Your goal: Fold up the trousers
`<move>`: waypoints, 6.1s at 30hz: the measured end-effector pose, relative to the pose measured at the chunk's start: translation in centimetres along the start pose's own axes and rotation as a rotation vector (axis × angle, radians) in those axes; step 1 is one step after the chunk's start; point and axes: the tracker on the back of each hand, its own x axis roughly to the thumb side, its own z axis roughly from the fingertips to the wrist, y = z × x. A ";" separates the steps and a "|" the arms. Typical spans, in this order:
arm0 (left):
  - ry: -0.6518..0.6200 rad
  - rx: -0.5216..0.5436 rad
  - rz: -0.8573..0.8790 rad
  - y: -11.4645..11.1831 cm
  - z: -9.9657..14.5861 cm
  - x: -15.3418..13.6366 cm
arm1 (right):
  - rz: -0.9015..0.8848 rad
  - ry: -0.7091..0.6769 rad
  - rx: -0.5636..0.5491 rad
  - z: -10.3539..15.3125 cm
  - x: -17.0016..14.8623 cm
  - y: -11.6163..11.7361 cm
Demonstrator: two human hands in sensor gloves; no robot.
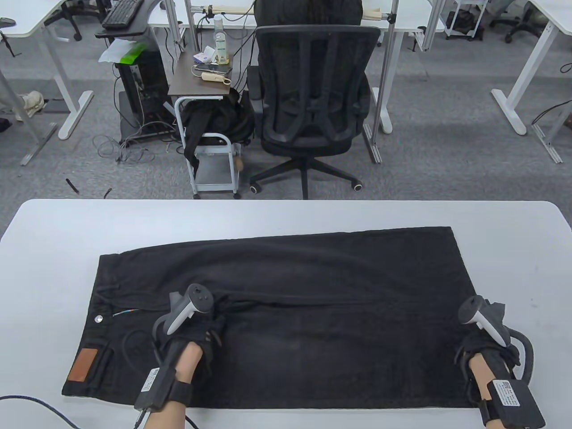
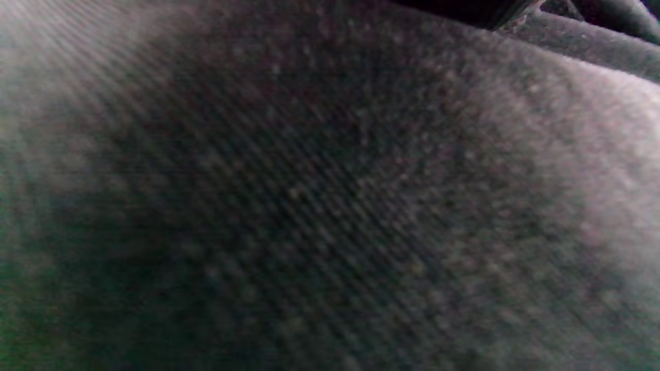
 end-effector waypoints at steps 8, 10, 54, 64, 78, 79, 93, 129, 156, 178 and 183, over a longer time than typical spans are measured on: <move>0.002 0.015 -0.011 -0.1 -0.5 -0.1 | -0.310 -0.375 -0.182 0.0 5.3 -0.2; -0.004 0.031 -0.008 -0.1 -0.7 -0.2 | -0.284 -0.412 -0.188 -0.2 7.0 -0.2; -0.584 -0.338 -0.535 -9.0 12.9 14.7 | 0.392 -1.064 -0.049 15.5 17.6 11.0; -0.600 -0.293 -0.542 -9.3 13.1 14.5 | 0.292 -1.165 -0.297 16.6 18.0 10.3; -0.716 0.022 -0.651 -8.8 14.9 16.2 | 0.346 -1.066 -0.079 16.3 17.7 11.3; -0.711 0.010 -0.618 -8.3 14.9 16.1 | 0.330 -1.067 -0.111 16.3 17.6 11.4; -0.478 -0.080 -0.582 -4.0 14.7 12.9 | -0.113 -1.199 -0.292 17.1 15.3 3.4; -0.086 0.457 -0.320 15.3 15.7 -2.5 | -0.328 -0.830 -0.379 10.2 8.1 -6.1; -0.159 0.807 -0.119 19.6 9.5 -2.0 | -0.887 -0.593 -0.323 2.2 7.9 -13.6; 0.070 0.279 -0.229 9.2 -1.7 -3.4 | -0.413 -0.453 -0.147 -4.5 12.2 -3.9; 0.089 0.142 -0.168 9.8 0.3 -5.0 | -0.191 -0.537 -0.026 -0.8 10.3 -2.7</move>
